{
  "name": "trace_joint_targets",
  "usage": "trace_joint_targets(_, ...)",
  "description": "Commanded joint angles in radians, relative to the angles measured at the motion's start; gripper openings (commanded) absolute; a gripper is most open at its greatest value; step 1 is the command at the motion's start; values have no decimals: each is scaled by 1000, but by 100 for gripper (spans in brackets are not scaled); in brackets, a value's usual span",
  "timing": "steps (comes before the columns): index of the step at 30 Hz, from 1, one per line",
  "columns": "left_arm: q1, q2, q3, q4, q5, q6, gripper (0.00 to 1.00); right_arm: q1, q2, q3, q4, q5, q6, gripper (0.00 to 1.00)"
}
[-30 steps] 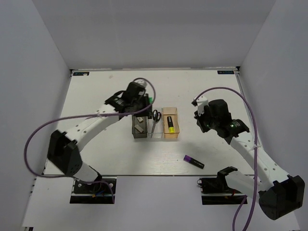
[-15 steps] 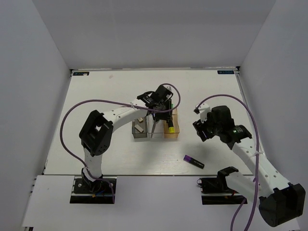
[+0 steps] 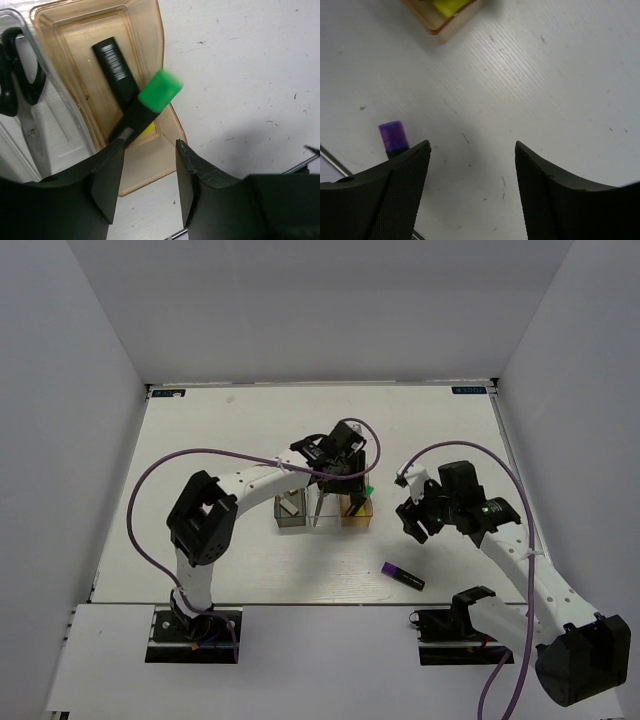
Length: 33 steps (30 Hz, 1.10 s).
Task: Sort the stationery into containers
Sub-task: Place the stationery in the storage box, then pick up the stationery from the center of the board.
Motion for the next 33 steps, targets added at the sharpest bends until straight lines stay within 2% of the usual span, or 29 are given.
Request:
trace_joint_targets(1,-3,-104,0,-25,-35,7,56,0,4,-4,-73,-187,-110,71)
trace_joint_targets(3,-4,-123,-18,-29,-33,6,55,5,16,-4,-101,-212,-156,70)
trace_joint_targets(4,-4,-158,-27,-27,-33,6,50,6,16,-5,-127,-257,-182,66)
trace_joint_targets(5,-4,-175,-61,-21,-33,7,35,8,30,-6,-153,-272,-191,64)
trace_joint_targets(7,-12,-273,-111,-32,-53,24,20,22,71,-4,-202,-304,-226,61)
trace_joint_targets(8,-15,-337,-154,-41,-79,30,16,34,88,-7,-226,-303,-234,61)
trace_joint_targets(10,-24,-447,-232,-65,-149,52,16,55,109,-19,-245,-274,-249,61)
trace_joint_targets(11,-23,-486,-266,-68,-162,64,20,62,113,-34,-247,-260,-253,63)
trace_joint_targets(12,-21,-563,-361,-71,-176,66,41,87,113,-44,-242,-256,-251,63)
trace_joint_targets(13,-14,-648,-397,-82,-206,67,51,97,116,-54,-227,-249,-237,63)
trace_joint_targets(15,11,-764,-487,-114,-239,66,65,146,126,-84,-216,-227,-228,63)
trace_joint_targets(16,19,-842,-544,-128,-263,63,69,158,137,-97,-202,-195,-211,63)
trace_joint_targets(22,106,-1136,-739,-237,-282,26,75,285,154,-156,-103,-46,-144,65)
trace_joint_targets(31,126,-1241,-808,-288,-308,12,75,388,240,-190,11,100,-113,68)
trace_joint_targets(33,126,-1250,-810,-295,-314,12,75,408,266,-203,28,140,-115,64)
